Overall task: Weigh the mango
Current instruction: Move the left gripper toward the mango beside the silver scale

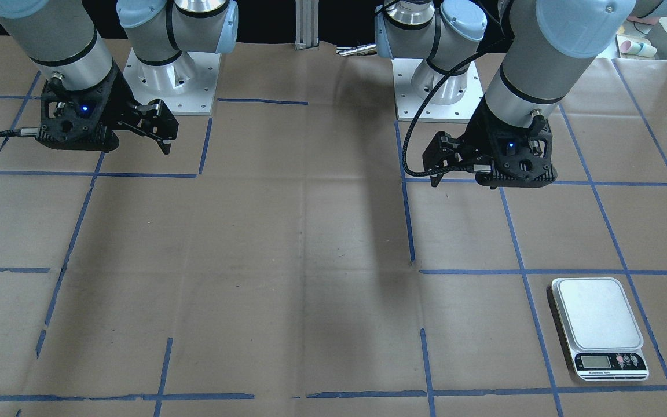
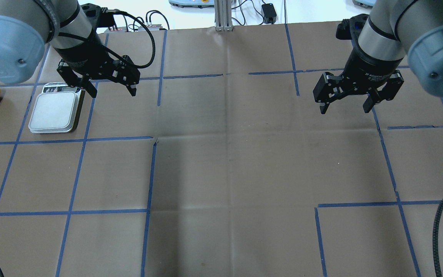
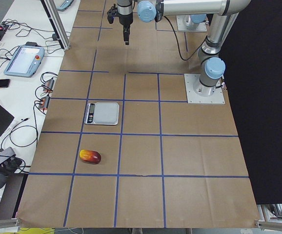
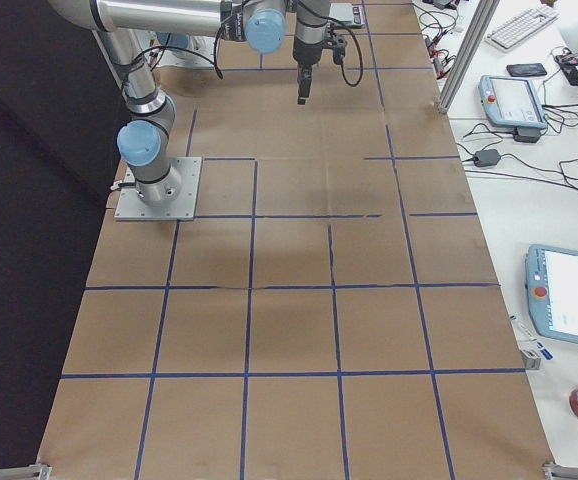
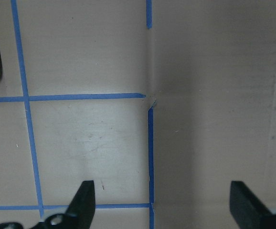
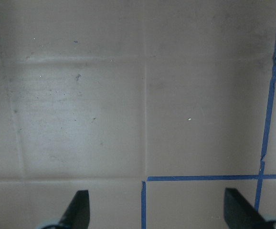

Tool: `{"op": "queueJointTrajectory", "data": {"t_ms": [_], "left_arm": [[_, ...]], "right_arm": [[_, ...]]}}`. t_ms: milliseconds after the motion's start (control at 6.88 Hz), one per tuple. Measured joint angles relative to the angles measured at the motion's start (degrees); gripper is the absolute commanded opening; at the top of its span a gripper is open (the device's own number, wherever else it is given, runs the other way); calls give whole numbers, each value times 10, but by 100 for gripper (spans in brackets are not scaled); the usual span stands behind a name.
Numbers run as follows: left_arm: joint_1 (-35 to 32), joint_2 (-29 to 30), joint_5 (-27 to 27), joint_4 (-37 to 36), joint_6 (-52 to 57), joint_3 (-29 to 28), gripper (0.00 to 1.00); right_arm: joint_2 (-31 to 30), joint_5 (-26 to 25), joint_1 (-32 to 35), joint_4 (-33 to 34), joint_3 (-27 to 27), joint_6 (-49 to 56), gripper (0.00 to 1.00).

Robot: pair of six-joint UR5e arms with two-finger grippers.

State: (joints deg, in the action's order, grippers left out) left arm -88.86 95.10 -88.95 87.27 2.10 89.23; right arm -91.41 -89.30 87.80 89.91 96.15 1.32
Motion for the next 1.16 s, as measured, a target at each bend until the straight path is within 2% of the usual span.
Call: {"op": "queueJointTrajectory", "data": {"t_ms": [727,873,1164], "left_arm": [[14,-1,2,-3,8,-8,99],[38,0,4,-5,31,-10,99],[144,8,5,-12,145,-13,99]], "right_arm": [[0,0,0,0,0,0,100],[0,0,0,0,0,0,100],[0,0,0,0,0,0,100]]}}
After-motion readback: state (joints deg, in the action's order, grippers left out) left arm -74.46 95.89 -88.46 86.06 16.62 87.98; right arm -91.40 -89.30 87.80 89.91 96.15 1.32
